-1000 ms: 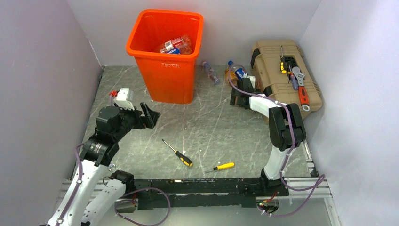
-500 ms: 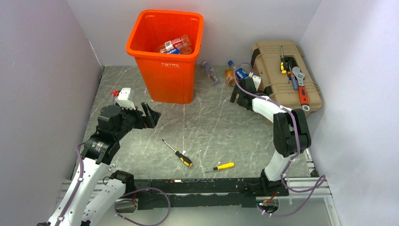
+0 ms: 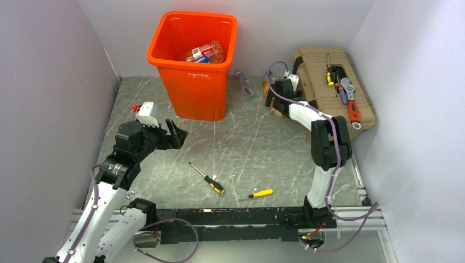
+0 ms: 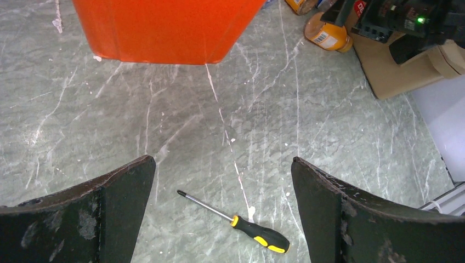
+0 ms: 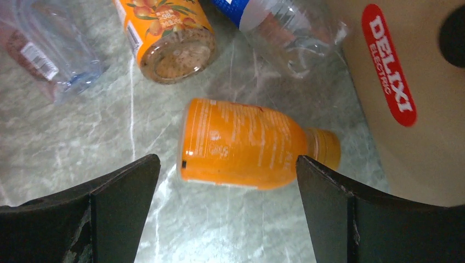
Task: Put the plastic bottles in the bin
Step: Move the plastic bottle to the center of the board.
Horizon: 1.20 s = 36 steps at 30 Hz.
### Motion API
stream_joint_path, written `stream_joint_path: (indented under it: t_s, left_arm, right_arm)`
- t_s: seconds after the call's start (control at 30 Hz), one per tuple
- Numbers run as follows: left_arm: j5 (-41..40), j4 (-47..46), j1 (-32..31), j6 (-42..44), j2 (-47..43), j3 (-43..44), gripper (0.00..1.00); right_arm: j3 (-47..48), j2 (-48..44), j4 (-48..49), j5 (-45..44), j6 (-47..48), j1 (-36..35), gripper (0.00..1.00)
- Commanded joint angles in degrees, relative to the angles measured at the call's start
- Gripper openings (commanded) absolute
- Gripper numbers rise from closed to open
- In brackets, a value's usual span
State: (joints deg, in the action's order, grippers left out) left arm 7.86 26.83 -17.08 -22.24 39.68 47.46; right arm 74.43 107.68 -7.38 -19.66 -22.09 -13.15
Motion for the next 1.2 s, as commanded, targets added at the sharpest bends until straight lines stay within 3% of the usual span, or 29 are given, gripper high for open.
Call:
stream_joint_path:
  t_s: [0.0,0.17,0.33,0.57,0.87,1.03,1.17]
  left_arm:
    - [1.61,-2.41,-0.23,-0.71,0.76,-0.22,0.99]
    - [1.39,-2.27,-0.23,-0.57,1.01,-0.18,0.99]
    - [1.53,-2.40,-0.21,-0.52,1.01,-0.22,0.99]
    - [2.34,-2.62,-0.23,-0.83,0.94,-0.18,0.99]
    - [4.23,-3.38,-0.23,-1.57,0.74,-0.53,0.99]
    - [5.01,-3.85,-0.28,-1.98,0.66,-0.71,0.99]
    - [5.24,-3.96,-0.30,-2.11,0.61,-0.79,0.99]
  right_arm:
    - [6.25,4.70,0.75,-2.95,2.68,0.31,1.00]
    - [11.18,9.01,-1.73,-5.80,4.13,0.24,0.99]
    - [12.22,11.10,-2.11,-2.18,8.61,-0.17,0.90]
    - [6.18,8.22,0.19,0.63,12.85,-4.10,0.77]
    - [-8.27,-2.31,2.23,-2.48,9.80,-12.17,0.74]
    - [-16.72,-10.62,1.84,-4.56,5.47,-16.15,0.76]
    - [-21.33,-19.37,-0.66,-5.90,1.10,-17.85,0.97]
